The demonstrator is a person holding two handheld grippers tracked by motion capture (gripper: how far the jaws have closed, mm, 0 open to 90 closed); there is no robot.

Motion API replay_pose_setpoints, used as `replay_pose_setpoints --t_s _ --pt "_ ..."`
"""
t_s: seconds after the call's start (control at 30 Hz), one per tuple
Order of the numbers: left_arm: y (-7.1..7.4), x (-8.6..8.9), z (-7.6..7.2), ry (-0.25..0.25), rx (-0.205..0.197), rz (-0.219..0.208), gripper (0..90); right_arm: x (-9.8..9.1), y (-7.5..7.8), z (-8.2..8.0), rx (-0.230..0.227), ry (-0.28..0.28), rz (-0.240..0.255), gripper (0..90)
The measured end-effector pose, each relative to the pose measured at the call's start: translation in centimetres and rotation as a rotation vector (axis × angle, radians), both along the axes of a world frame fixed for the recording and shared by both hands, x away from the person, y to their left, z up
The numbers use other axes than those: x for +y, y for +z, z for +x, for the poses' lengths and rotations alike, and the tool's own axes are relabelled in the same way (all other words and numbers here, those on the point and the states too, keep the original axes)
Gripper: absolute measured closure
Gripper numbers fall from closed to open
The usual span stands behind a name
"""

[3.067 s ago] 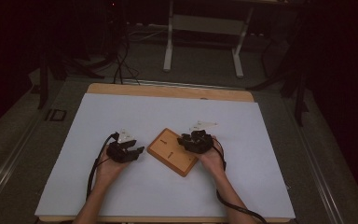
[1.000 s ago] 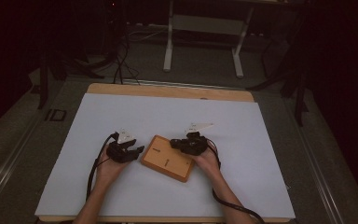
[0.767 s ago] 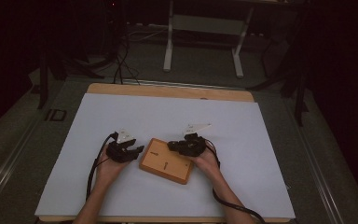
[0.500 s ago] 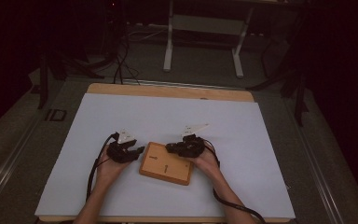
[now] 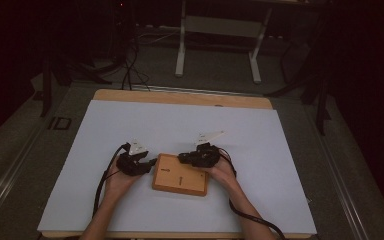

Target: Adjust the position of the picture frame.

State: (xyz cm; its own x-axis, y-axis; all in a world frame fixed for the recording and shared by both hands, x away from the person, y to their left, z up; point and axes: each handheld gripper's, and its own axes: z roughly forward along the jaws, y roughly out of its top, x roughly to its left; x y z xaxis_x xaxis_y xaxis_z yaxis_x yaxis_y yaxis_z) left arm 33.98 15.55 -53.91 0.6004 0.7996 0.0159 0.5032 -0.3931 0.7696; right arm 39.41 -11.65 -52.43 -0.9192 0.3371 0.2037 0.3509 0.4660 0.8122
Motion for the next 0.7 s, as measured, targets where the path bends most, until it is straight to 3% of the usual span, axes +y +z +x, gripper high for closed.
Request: replay_pose_setpoints --t_s 0.7 --pt "-0.07 -0.14 -0.03 -0.01 0.006 0.009 51.3 0.05 -0.66 0.35 0.013 0.002 -0.015 82.5"
